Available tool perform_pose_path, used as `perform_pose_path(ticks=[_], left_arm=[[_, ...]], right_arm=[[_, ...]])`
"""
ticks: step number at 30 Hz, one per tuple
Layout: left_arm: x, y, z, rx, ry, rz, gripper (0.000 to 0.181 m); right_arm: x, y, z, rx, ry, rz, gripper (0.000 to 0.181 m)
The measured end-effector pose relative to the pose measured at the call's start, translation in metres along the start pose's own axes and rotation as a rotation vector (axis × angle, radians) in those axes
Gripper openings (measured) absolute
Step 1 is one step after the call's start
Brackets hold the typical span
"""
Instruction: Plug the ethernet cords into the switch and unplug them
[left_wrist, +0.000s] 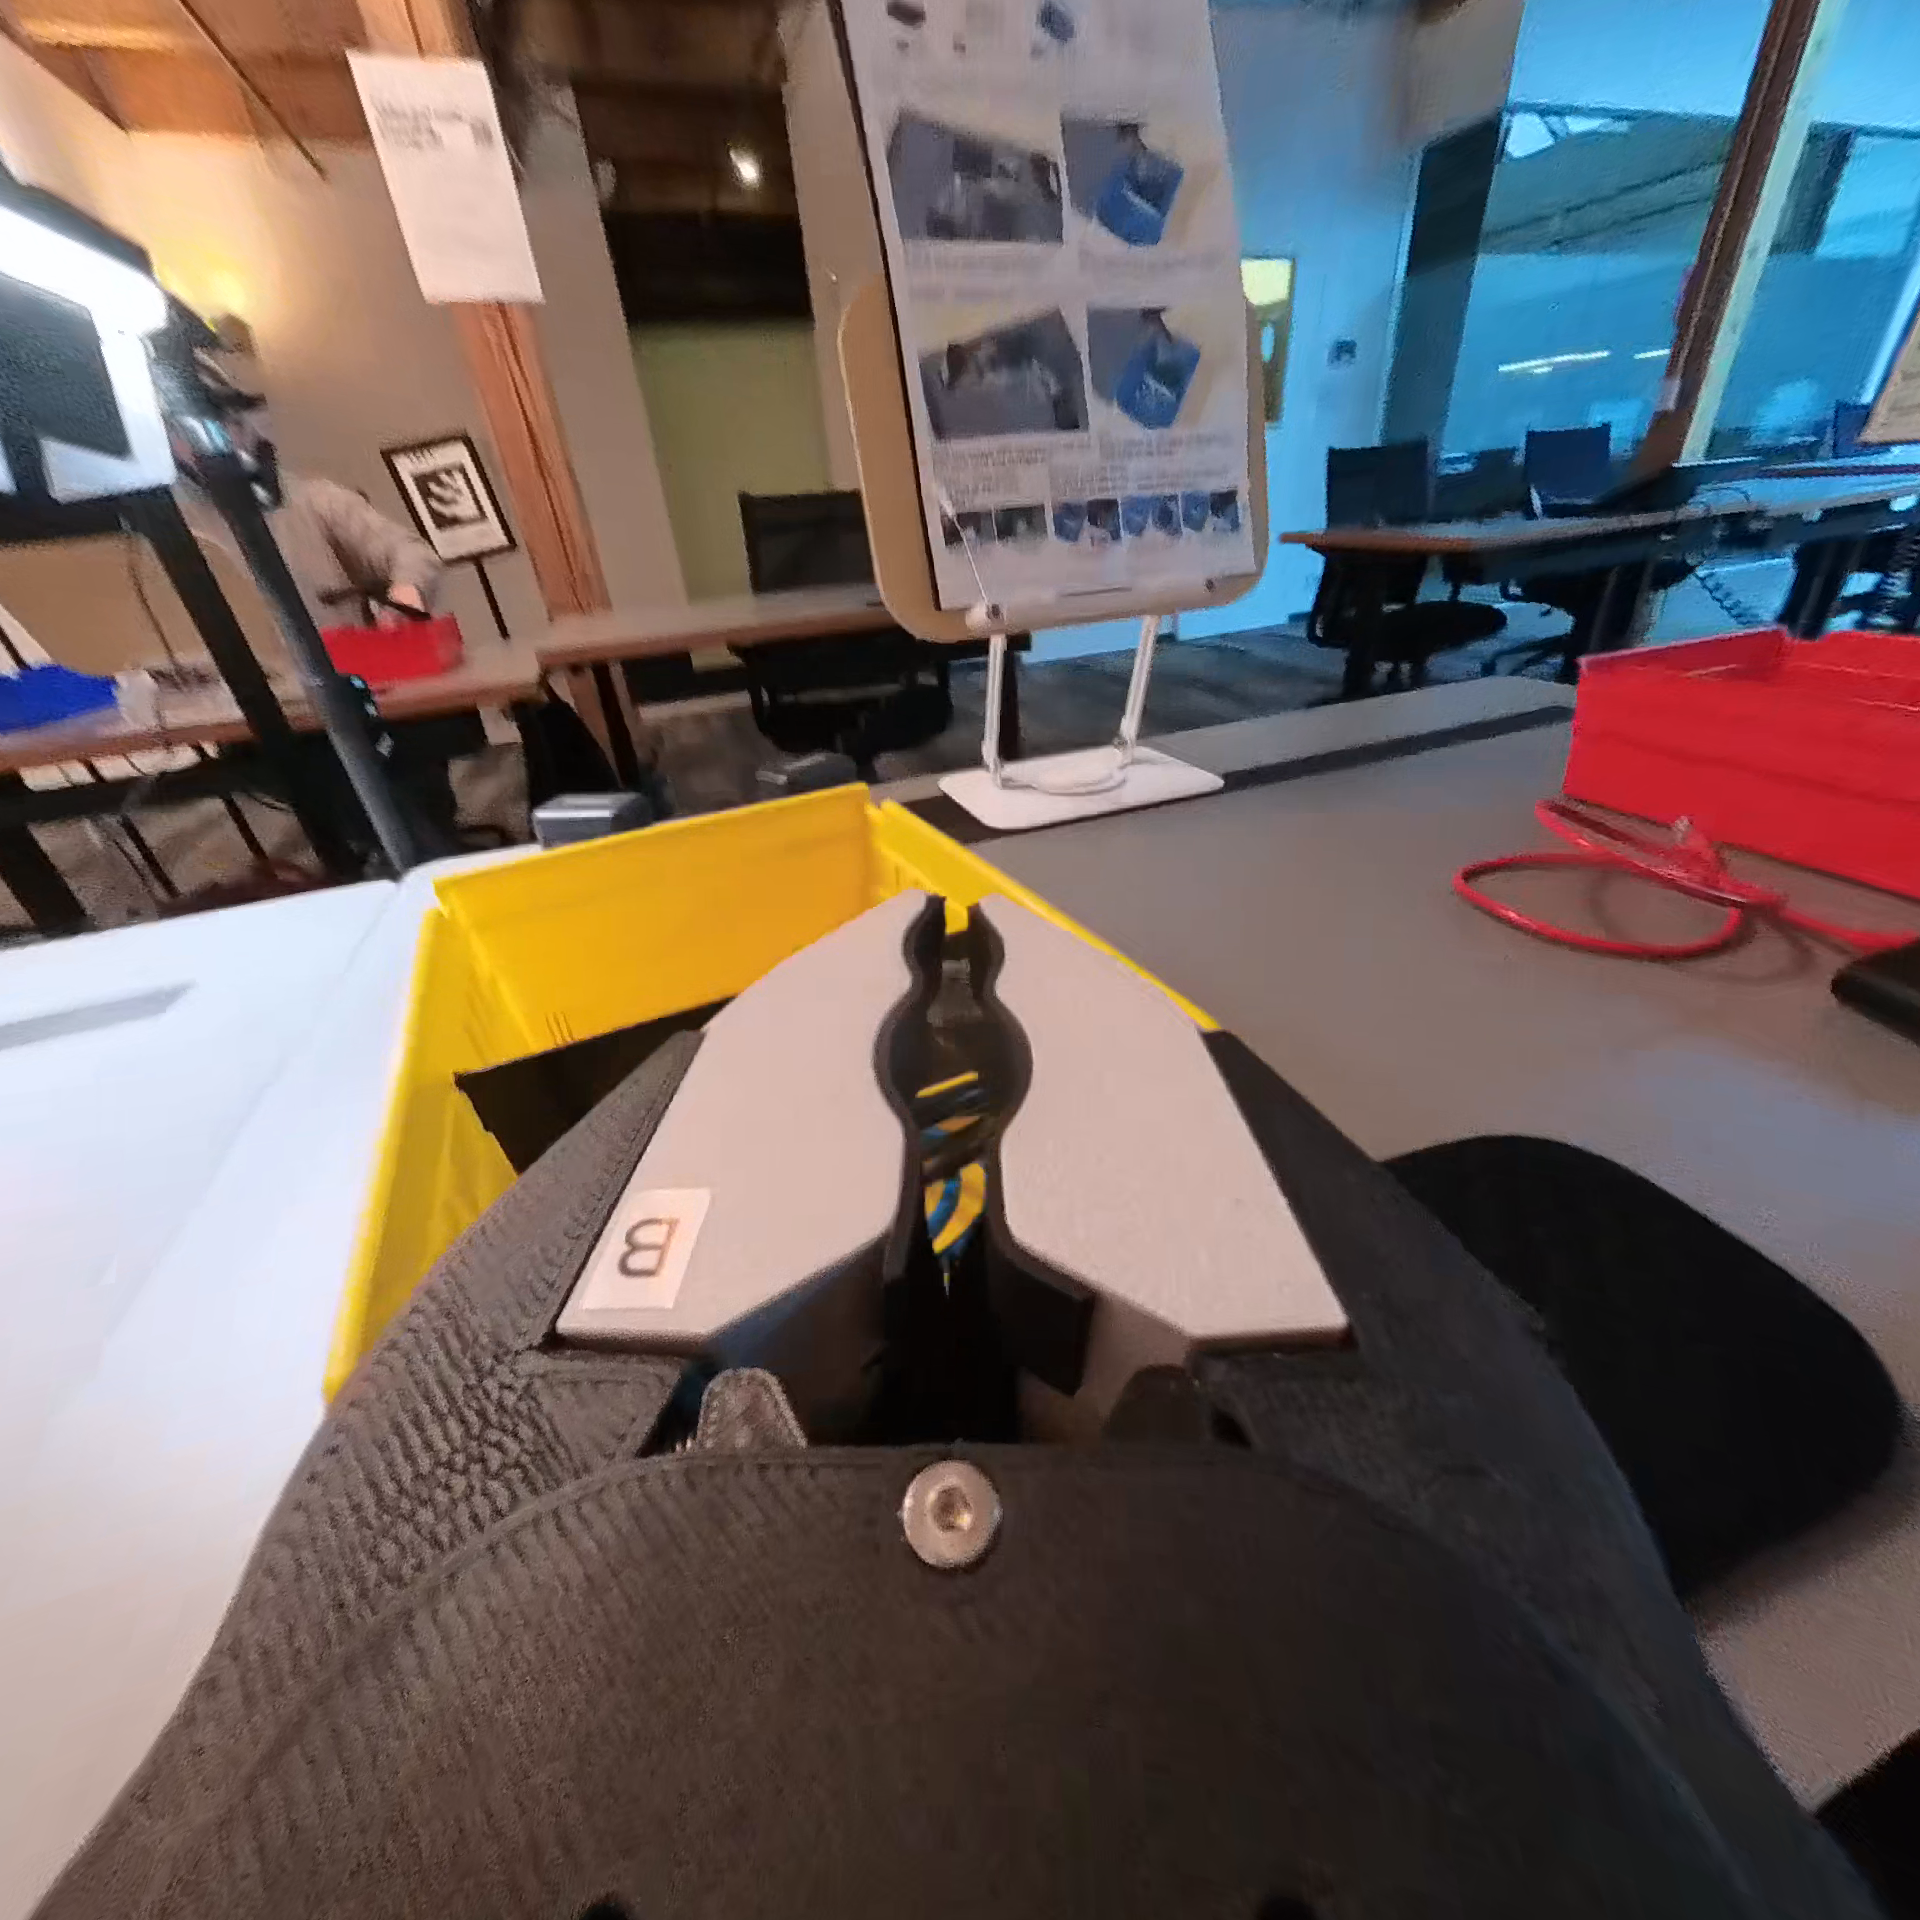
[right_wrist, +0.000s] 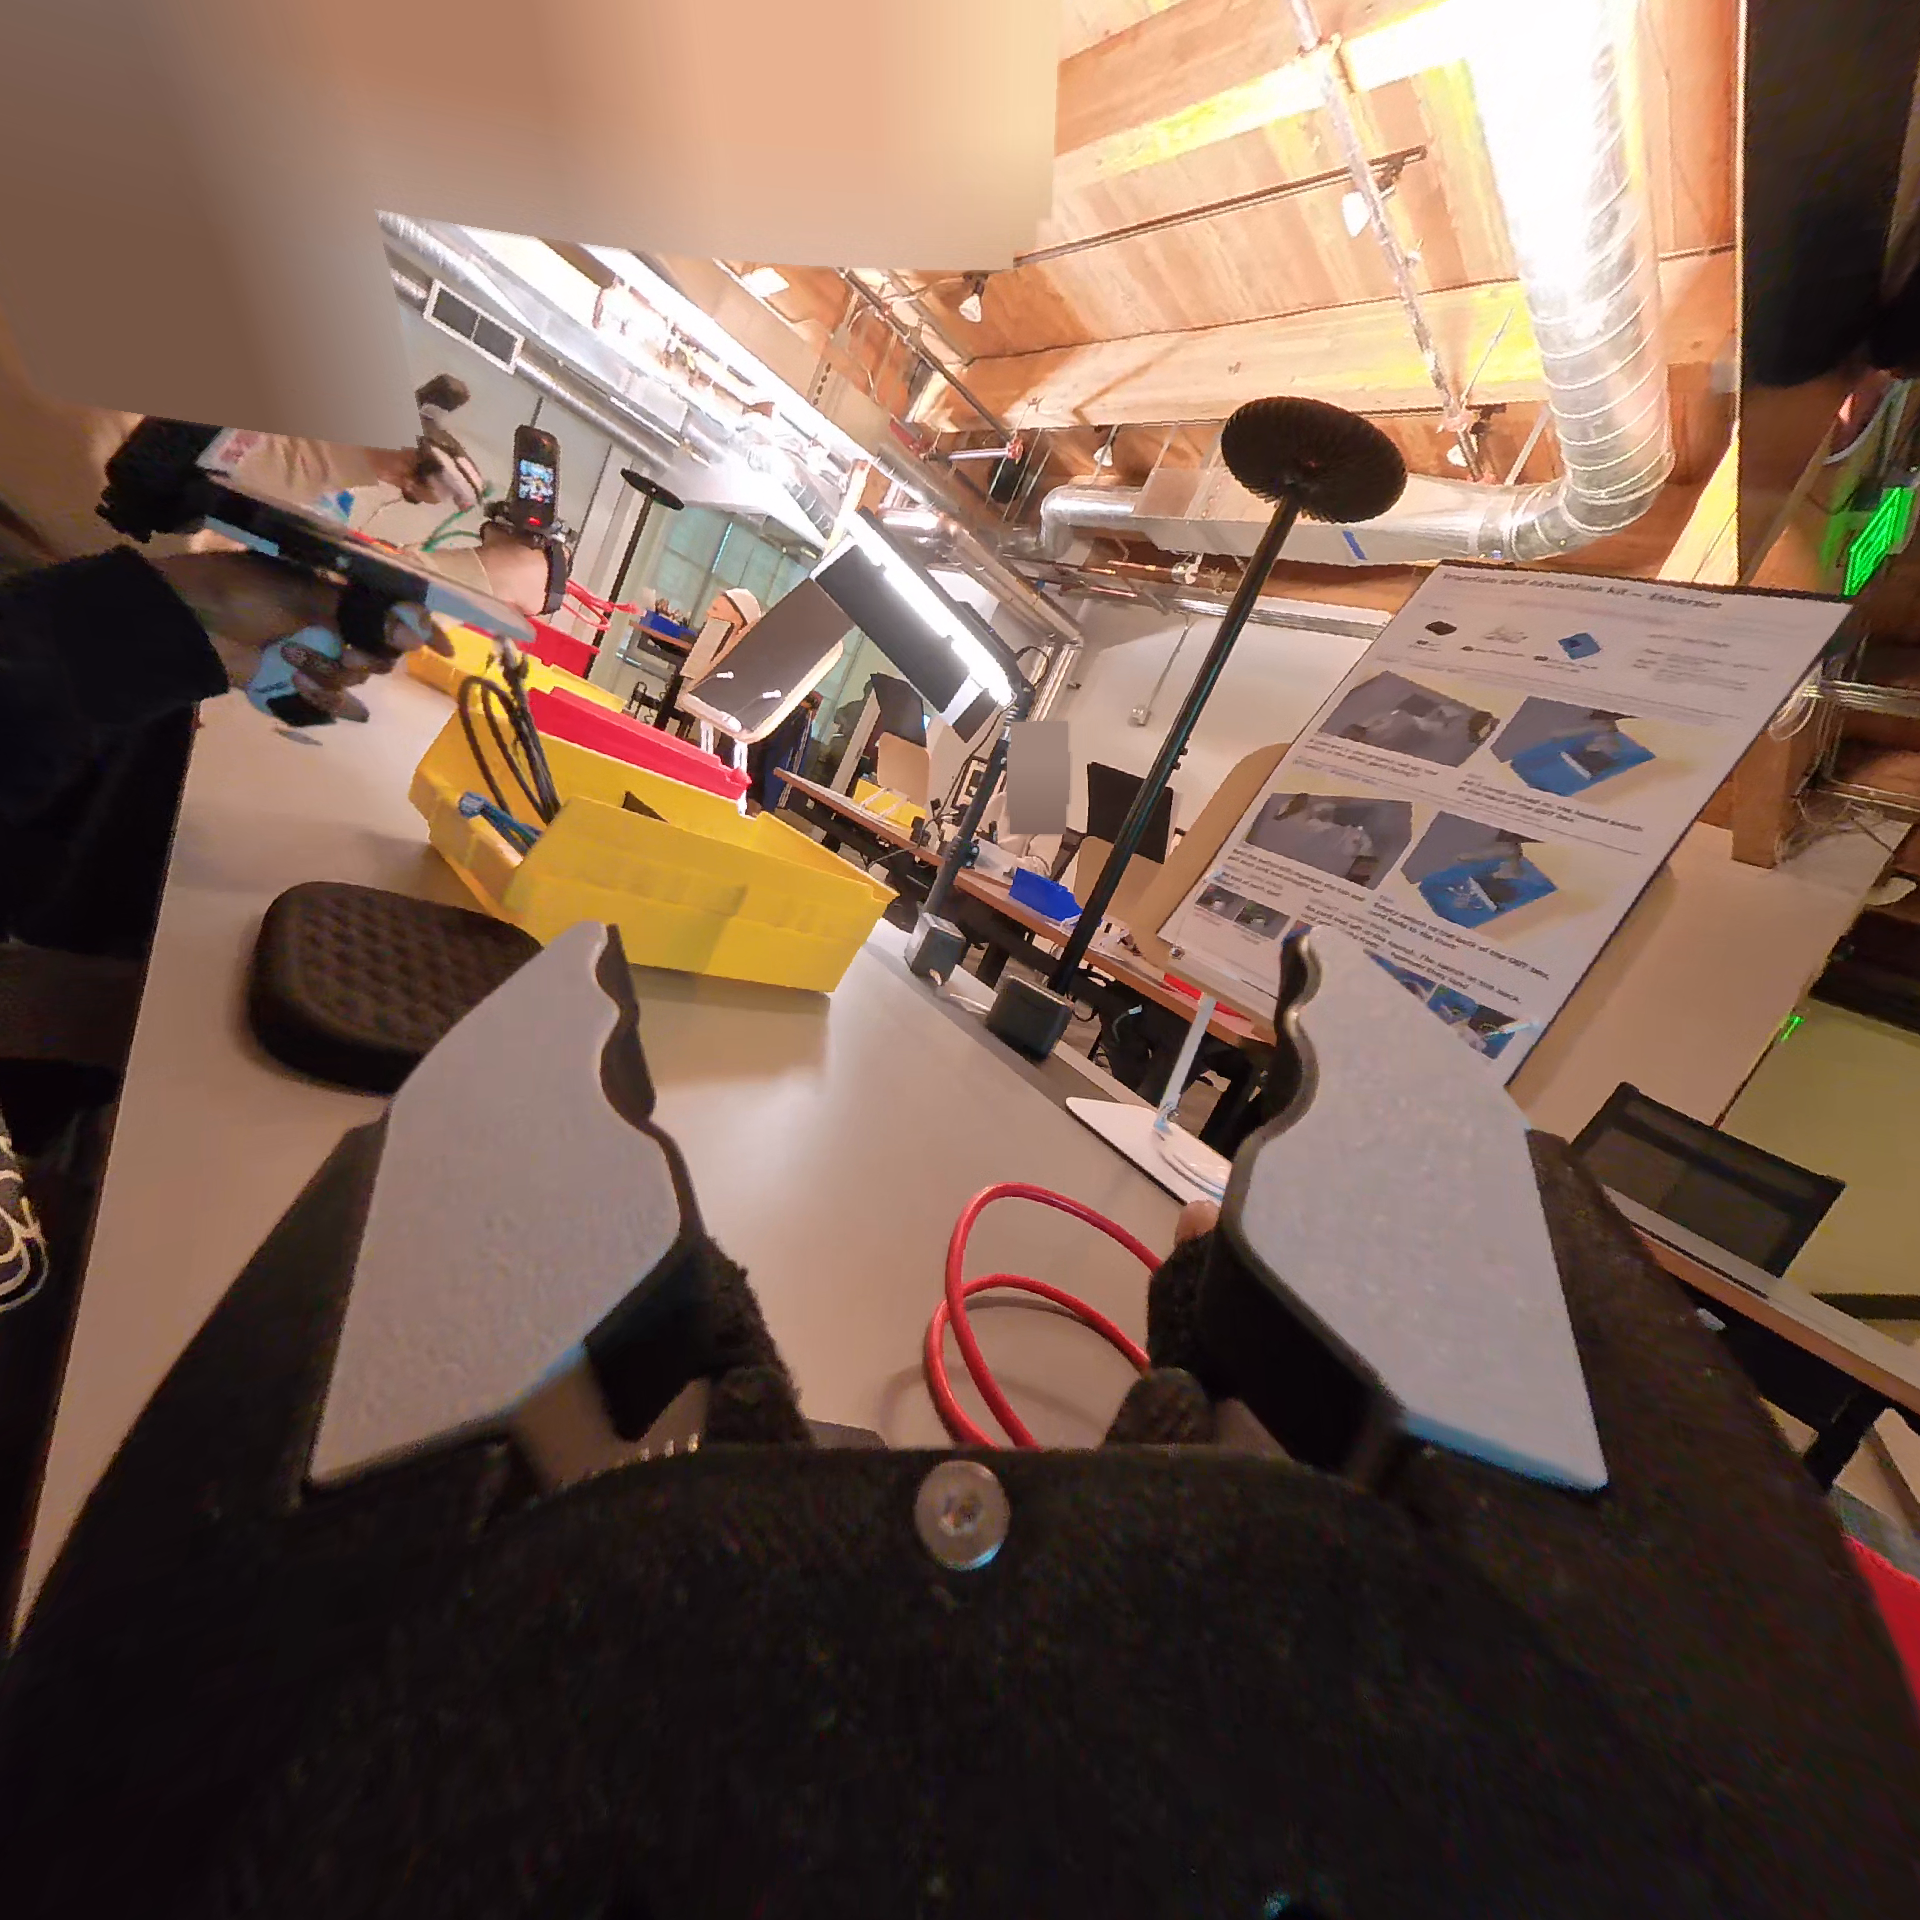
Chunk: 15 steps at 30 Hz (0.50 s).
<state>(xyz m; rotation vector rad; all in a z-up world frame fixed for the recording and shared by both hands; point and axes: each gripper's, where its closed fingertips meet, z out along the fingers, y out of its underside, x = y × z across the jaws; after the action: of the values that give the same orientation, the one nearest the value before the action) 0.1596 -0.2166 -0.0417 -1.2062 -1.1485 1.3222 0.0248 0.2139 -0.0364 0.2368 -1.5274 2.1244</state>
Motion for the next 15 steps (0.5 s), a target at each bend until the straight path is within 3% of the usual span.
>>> perform_pose_path(ticks=[4, 7, 10, 12, 15], left_arm=[[0.001, 0.012, -0.001, -0.119, -0.024, 0.083, 0.004], [0.003, 0.012, -0.001, -0.091, 0.012, 0.039, 0.0], [0.006, 0.032, -0.001, -0.204, 0.064, -0.002, 0.0], [-0.002, 0.048, -0.004, -0.278, 0.044, 0.001, 0.01], [-0.009, 0.044, -0.013, -0.242, 0.038, -0.041, 0.037]], right_arm=[[-0.009, 0.008, 0.004, -0.041, -0.032, -0.029, 0.116], [-0.015, 0.015, 0.006, -0.085, -0.052, -0.066, 0.116], [-0.02, 0.02, 0.008, -0.117, -0.072, -0.097, 0.116], [-0.023, 0.023, 0.009, -0.133, -0.084, -0.11, 0.116], [-0.025, 0.026, 0.009, -0.152, -0.098, -0.122, 0.115]])
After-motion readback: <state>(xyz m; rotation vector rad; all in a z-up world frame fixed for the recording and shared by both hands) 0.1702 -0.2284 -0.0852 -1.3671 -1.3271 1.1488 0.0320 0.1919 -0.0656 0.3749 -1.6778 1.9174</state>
